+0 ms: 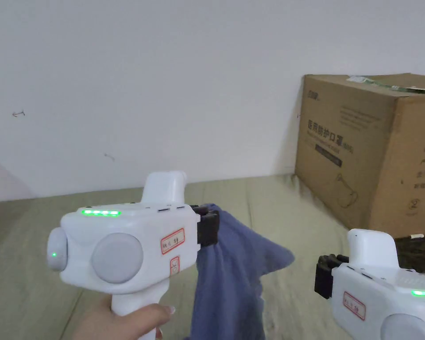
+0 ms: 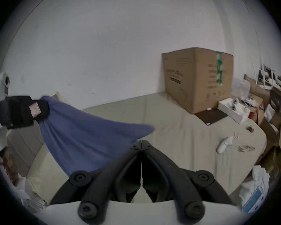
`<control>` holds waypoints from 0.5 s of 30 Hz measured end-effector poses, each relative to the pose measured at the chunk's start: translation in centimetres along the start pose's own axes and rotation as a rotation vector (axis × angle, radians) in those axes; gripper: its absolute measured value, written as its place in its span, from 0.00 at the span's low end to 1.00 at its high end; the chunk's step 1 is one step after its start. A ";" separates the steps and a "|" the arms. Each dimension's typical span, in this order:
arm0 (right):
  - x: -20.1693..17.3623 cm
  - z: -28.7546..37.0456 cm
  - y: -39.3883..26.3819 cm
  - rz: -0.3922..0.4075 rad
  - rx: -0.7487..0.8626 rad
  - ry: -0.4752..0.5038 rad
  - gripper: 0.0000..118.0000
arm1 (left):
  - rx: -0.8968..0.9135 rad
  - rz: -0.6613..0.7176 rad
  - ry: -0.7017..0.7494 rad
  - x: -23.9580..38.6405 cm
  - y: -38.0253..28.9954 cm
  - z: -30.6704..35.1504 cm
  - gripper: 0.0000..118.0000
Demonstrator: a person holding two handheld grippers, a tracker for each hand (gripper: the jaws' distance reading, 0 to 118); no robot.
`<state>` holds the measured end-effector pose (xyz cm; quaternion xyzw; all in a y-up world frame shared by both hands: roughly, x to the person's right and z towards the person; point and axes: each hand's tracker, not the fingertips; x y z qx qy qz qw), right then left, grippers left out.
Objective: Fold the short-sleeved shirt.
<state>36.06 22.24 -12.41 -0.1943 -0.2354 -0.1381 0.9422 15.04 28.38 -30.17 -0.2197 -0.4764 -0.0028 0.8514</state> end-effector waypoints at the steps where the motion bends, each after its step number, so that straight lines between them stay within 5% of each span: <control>1: 0.6 -0.1 -0.4 -0.006 -0.009 -0.009 0.00 | -0.051 0.014 -0.007 0.1 -0.8 -1.5 0.02; 8: 1.3 -2.1 -3.5 0.002 -0.104 -0.010 0.00 | -0.575 0.271 -0.032 -2.5 -10.7 -11.6 0.05; 10: 1.0 -2.6 -4.2 0.001 -0.128 0.006 0.00 | -0.660 0.294 -0.018 -3.2 -13.8 -12.8 0.27; 11: 0.9 -2.9 -4.5 0.003 -0.138 0.013 0.00 | -0.678 0.305 0.013 -3.4 -15.3 -12.5 0.64; 12: 0.7 -3.0 -4.7 0.006 -0.146 0.017 0.00 | -0.692 0.316 0.029 -3.8 -16.3 -12.6 0.86; 15: 0.4 -3.4 -5.2 0.018 -0.159 0.022 0.00 | -0.657 0.370 0.016 -5.1 -17.5 -11.4 0.89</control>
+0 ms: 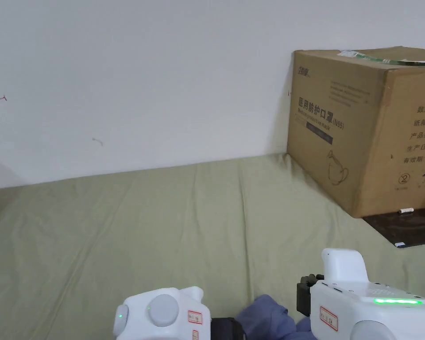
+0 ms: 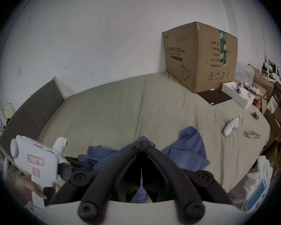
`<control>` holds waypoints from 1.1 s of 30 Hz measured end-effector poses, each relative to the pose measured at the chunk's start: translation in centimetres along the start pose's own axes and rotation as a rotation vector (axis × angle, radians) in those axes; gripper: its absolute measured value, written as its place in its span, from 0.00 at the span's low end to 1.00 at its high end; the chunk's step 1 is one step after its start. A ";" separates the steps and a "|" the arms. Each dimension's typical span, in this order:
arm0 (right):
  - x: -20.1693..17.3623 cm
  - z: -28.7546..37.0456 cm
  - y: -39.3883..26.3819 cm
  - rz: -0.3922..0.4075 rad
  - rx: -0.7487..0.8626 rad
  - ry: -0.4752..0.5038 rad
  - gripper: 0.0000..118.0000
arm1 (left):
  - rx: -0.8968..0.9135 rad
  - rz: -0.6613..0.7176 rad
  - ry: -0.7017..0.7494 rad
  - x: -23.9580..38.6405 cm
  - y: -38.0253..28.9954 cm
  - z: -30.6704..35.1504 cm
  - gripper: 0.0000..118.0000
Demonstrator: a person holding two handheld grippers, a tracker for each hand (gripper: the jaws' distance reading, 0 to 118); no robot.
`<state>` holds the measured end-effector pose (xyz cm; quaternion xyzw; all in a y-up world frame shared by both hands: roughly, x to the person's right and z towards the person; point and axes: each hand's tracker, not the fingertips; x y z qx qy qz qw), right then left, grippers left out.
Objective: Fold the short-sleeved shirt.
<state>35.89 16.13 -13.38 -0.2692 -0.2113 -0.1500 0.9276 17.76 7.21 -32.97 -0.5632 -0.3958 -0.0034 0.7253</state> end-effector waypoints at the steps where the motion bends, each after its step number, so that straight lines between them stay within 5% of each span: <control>1: 0.0 0.0 -0.1 0.001 0.000 0.002 0.00 | 0.009 0.025 -0.018 -0.5 0.1 0.5 0.89; 10: 0.1 1.1 0.6 -0.016 0.016 0.024 0.00 | 0.448 -0.098 -0.020 -1.1 -0.5 14.6 0.88; 12: -0.1 1.7 0.8 0.003 0.040 0.021 0.00 | 0.538 -0.145 0.035 -1.5 -2.4 17.3 0.73; 15: -0.1 2.3 1.0 0.020 0.057 0.013 0.00 | 0.598 -0.148 0.234 -2.5 -5.4 19.3 0.06; 24: 0.1 1.9 0.6 0.028 0.033 0.019 0.00 | 0.259 0.119 0.347 -11.8 -6.6 14.4 0.00; 25: 0.2 1.8 0.5 0.024 0.025 0.027 0.00 | 0.215 0.142 0.375 -12.9 -6.6 13.1 0.00; 26: 0.3 1.7 0.4 0.017 0.015 0.032 0.00 | 0.182 0.166 0.399 -13.8 -6.8 11.7 0.13; 29: 0.8 1.5 0.0 0.007 -0.005 0.020 0.00 | 0.111 0.235 0.387 -16.4 -7.1 8.5 0.95; 33: 2.8 0.6 -0.2 -0.052 -0.034 0.004 0.00 | 0.061 0.275 0.295 -17.2 -8.0 5.3 0.92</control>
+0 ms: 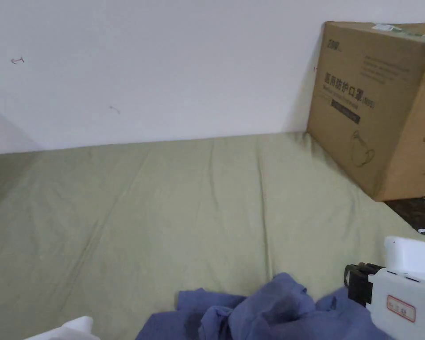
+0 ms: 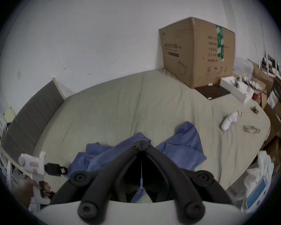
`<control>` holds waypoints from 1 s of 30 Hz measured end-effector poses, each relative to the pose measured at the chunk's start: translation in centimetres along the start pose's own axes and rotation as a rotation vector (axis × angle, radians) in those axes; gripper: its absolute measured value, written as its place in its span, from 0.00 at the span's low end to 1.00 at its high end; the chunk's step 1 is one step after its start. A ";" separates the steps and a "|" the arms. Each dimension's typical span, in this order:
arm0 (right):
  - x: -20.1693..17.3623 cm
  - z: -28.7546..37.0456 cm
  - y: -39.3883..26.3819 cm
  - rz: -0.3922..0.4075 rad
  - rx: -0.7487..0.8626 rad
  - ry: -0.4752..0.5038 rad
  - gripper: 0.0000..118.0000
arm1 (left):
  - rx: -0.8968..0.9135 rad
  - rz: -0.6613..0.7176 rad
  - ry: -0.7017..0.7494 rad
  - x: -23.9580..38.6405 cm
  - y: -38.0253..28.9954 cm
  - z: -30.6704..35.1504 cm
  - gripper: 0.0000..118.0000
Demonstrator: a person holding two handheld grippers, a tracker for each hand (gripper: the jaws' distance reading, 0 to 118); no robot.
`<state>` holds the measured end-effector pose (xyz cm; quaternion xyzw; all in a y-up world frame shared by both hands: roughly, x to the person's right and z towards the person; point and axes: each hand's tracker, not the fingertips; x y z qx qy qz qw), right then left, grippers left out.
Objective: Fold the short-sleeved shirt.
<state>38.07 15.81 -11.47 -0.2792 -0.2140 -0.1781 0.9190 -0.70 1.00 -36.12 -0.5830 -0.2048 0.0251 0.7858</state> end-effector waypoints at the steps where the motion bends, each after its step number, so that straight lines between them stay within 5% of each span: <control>1: 0.8 -0.4 0.0 -0.036 -0.018 -0.021 0.00 | -0.028 -0.013 -0.029 0.2 -0.3 -0.9 0.92; 6: 5.0 -2.8 0.0 -0.100 -0.076 -0.112 0.00 | 0.018 -0.302 0.129 2.8 -1.9 -0.8 0.72; 7: 6.0 -3.3 0.0 -0.108 -0.083 -0.105 0.00 | 0.046 -0.315 0.112 3.1 -2.2 0.0 0.56; 9: 7.4 -4.3 0.0 -0.122 -0.097 -0.102 0.00 | 0.058 -0.260 -0.060 2.9 -2.1 1.3 0.07; 12: 9.2 -6.8 0.0 -0.119 -0.191 -0.118 0.00 | 0.119 -0.267 -0.030 3.2 -2.5 3.6 0.07; 13: 9.9 -8.0 -0.1 -0.123 -0.226 -0.136 0.09 | 0.143 -0.283 -0.031 3.3 -2.5 4.4 0.07; 15: 11.7 -10.7 -0.5 -0.128 -0.331 -0.158 0.70 | 0.140 -0.280 -0.060 3.2 -2.6 5.3 0.07; 16: 12.7 -11.6 -1.2 -0.159 -0.359 -0.188 0.79 | 0.146 -0.275 -0.068 3.2 -2.5 5.9 0.07; 18: 14.4 -13.3 -1.8 -0.155 -0.395 -0.248 0.79 | 0.155 -0.268 -0.077 3.2 -2.3 6.5 0.07; 22: 15.9 -16.7 -3.0 -0.013 -0.516 -0.329 0.78 | 0.147 -0.257 -0.076 2.9 -1.9 6.5 0.07; 26: 15.9 -17.0 -3.7 -0.070 -0.531 -0.287 0.70 | 0.133 -0.255 -0.057 2.9 -2.1 5.7 0.07; 28: 15.5 -16.9 -3.4 -0.007 -0.534 -0.260 0.58 | 0.119 -0.239 -0.054 2.5 -2.0 5.0 0.07; 30: 14.8 -16.3 -3.1 0.071 -0.512 -0.235 0.15 | 0.112 -0.218 -0.055 2.3 -2.0 4.7 0.07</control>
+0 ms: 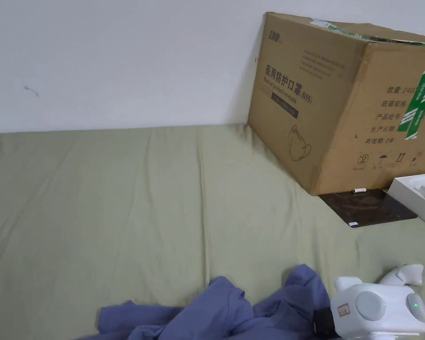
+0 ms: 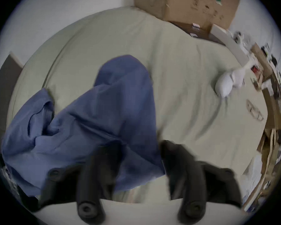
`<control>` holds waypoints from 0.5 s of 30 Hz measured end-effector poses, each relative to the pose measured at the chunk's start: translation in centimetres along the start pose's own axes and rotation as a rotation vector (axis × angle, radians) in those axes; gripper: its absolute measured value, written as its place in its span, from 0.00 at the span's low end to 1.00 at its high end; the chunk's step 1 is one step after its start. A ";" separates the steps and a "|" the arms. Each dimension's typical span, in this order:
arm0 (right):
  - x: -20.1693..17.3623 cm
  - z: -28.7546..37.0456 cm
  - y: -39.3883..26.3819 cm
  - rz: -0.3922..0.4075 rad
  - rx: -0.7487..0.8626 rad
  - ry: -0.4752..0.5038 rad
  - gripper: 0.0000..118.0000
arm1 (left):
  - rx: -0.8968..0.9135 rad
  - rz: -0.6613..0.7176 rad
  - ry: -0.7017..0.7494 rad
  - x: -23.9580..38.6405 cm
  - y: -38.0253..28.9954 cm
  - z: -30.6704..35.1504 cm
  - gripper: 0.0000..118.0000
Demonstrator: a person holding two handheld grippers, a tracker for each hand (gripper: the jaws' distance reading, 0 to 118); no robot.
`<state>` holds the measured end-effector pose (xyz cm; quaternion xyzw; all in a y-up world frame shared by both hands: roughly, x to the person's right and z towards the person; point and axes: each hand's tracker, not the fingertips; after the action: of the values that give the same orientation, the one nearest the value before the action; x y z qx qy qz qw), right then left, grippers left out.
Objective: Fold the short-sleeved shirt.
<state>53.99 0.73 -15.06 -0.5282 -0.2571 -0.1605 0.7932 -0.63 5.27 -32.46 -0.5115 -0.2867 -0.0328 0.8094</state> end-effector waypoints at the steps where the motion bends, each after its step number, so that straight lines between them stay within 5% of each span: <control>1: -0.3 0.4 0.0 0.030 0.018 0.003 0.03 | 0.003 0.015 -0.003 -0.4 0.0 -0.2 0.07; 4: -1.4 1.8 0.1 0.059 0.061 -0.006 0.03 | 0.057 0.088 -0.031 -0.8 0.1 0.5 0.07; 15: -1.8 14.8 1.5 0.029 0.326 0.260 0.03 | 0.272 0.056 -0.027 -0.7 5.4 9.0 0.07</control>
<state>49.80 14.92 -12.67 -0.3714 -0.1677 -0.1723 0.8968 -3.20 15.32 -34.36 -0.4054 -0.2851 0.0359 0.8678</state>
